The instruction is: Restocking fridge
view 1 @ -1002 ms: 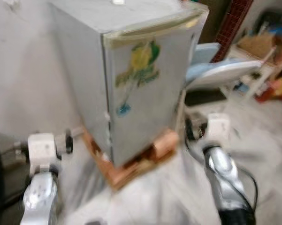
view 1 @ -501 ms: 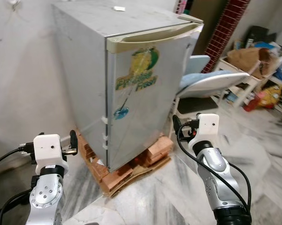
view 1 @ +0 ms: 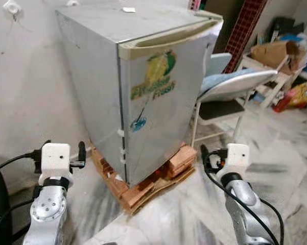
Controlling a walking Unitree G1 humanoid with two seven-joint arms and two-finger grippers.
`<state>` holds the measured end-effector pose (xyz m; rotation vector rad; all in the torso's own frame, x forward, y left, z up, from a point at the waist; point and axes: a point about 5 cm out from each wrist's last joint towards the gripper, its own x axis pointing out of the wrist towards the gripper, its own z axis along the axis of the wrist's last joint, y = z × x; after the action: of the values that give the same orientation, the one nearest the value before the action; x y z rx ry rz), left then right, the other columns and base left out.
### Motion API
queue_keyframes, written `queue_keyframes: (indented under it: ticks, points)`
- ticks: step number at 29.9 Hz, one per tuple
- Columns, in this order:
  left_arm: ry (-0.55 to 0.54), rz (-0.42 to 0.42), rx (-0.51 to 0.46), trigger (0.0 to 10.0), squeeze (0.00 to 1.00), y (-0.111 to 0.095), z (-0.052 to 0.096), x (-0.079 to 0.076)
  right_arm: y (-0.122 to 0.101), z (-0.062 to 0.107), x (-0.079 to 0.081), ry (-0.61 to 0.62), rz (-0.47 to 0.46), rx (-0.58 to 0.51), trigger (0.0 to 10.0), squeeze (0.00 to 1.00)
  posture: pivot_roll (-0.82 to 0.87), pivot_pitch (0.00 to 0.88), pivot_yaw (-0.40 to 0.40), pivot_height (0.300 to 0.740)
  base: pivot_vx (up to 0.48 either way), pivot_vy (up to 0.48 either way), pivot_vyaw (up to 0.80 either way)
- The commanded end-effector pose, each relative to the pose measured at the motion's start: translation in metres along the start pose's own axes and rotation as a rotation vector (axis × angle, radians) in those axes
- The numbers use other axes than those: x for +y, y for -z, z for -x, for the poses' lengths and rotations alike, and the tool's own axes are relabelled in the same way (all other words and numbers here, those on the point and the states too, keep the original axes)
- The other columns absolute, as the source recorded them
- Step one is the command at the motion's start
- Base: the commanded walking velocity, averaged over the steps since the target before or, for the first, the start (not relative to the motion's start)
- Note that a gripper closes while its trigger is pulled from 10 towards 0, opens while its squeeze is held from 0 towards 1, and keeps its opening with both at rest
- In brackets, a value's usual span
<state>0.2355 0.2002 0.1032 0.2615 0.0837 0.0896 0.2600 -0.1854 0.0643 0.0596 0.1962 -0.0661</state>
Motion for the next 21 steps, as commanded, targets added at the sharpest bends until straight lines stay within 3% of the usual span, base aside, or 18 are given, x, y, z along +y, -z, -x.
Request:
queue_keyframes:
  ticks: [1,8,21]
  points:
    - [0.015,-0.014,-0.009,10.0,0.0,-0.001,-0.004,-0.001,0.0,0.001,-0.006,0.028,-0.005,-0.007,10.0,0.0,0.09,0.0,0.011,0.74,0.0,0.0,0.0]
    - [0.001,-0.002,0.004,10.0,0.0,0.005,-0.007,-0.002,-0.003,0.001,0.0,-0.01,0.008,-0.005,10.0,0.0,0.07,0.0,-0.029,0.74,0.0,0.181,0.0]
    - [0.005,0.004,0.01,10.0,0.0,0.011,-0.002,-0.008,-0.007,-0.007,0.007,-0.044,0.045,-0.01,10.0,0.0,0.09,0.0,-0.07,0.74,0.0,0.464,-0.76]
